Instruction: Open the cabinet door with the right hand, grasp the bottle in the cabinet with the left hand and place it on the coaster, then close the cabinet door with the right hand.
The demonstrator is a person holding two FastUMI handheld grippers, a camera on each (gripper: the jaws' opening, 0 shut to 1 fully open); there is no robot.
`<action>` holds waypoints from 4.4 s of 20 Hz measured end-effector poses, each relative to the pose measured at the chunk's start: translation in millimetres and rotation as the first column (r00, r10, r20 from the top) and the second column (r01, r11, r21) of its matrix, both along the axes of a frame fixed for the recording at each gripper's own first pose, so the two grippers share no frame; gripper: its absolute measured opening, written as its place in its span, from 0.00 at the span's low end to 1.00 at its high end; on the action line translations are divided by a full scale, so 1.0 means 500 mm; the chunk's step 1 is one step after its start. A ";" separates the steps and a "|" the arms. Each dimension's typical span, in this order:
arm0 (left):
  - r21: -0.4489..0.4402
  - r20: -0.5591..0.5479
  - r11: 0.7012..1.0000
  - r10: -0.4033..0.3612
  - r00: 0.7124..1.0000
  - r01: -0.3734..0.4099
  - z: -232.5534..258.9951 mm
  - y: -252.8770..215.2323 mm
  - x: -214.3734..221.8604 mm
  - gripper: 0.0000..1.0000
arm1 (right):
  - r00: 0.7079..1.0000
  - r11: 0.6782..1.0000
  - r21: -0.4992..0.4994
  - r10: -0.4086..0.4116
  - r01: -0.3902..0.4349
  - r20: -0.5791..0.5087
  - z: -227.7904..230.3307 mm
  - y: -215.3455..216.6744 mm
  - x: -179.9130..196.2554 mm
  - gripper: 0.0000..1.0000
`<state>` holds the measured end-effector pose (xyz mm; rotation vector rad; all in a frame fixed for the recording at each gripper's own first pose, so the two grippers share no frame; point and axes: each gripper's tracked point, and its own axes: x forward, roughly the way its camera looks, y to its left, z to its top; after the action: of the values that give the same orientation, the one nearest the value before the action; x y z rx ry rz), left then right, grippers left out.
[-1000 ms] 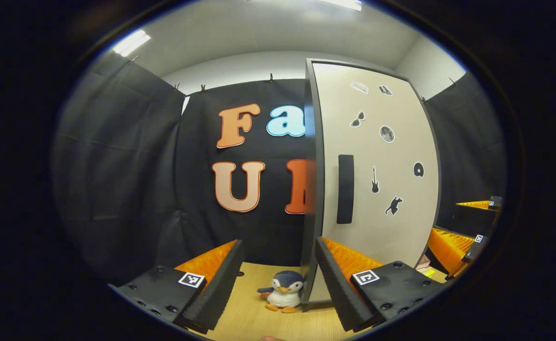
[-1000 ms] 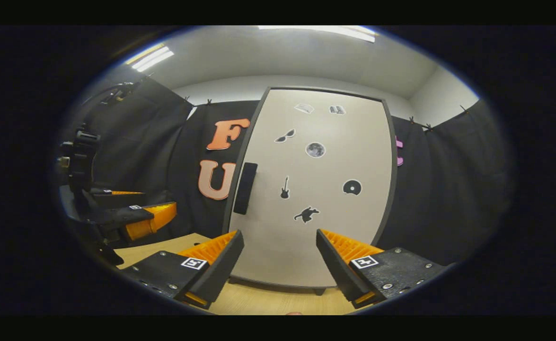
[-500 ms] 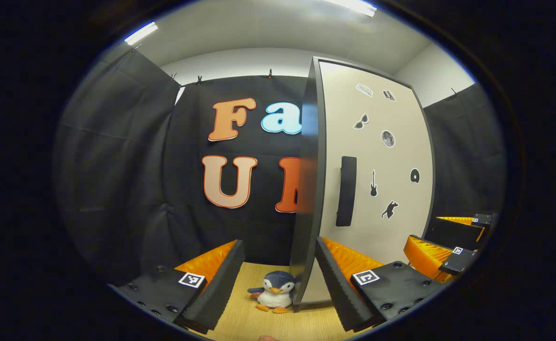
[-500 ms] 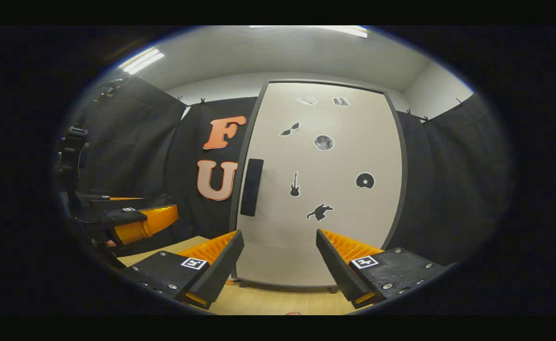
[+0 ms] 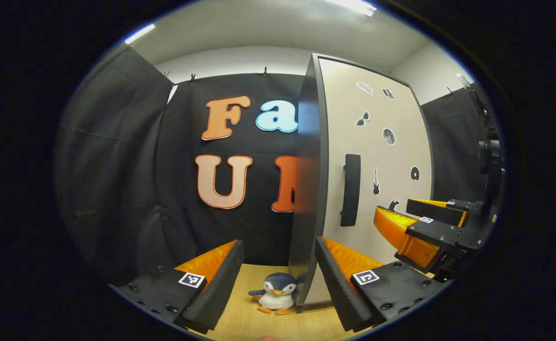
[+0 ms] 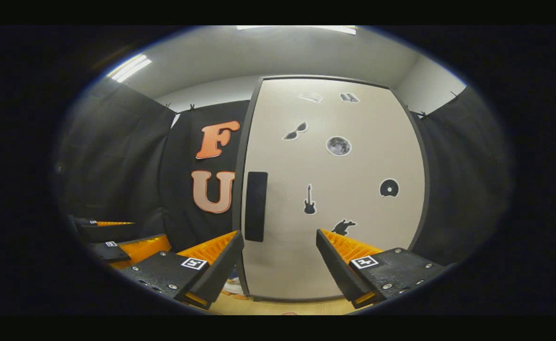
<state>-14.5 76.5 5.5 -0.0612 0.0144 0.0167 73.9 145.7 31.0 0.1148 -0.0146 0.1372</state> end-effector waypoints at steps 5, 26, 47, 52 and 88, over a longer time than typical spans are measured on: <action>-0.002 -0.029 1.000 0.009 1.000 -0.009 -0.028 0.025 0.010 0.98 | 0.998 0.997 0.073 0.011 -0.007 -0.062 -0.015 0.051 0.089 0.95; -0.009 -0.072 0.997 -0.074 0.995 0.073 -0.071 0.088 0.057 0.98 | 0.991 0.990 0.085 -0.105 0.112 -0.083 -0.019 0.086 0.145 0.18; -0.002 0.000 0.999 -0.034 0.999 0.034 0.001 -0.080 -0.052 0.98 | 0.999 0.995 0.097 0.002 0.003 -0.047 -0.012 0.018 0.010 0.16; 0.004 0.006 0.997 -0.075 0.997 0.075 0.010 -0.148 -0.071 0.98 | 0.996 0.993 0.096 -0.063 0.069 -0.069 -0.019 -0.019 -0.005 0.18; -0.035 -0.019 0.965 -0.262 0.965 0.262 -0.036 -0.389 -0.054 0.98 | 0.957 0.960 0.024 -0.278 0.281 -0.084 -0.046 -0.218 -0.070 0.20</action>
<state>-41.6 -118.0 -12.5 -0.0911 0.0458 -0.2480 38.8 36.9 7.9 0.1521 0.0467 -0.1508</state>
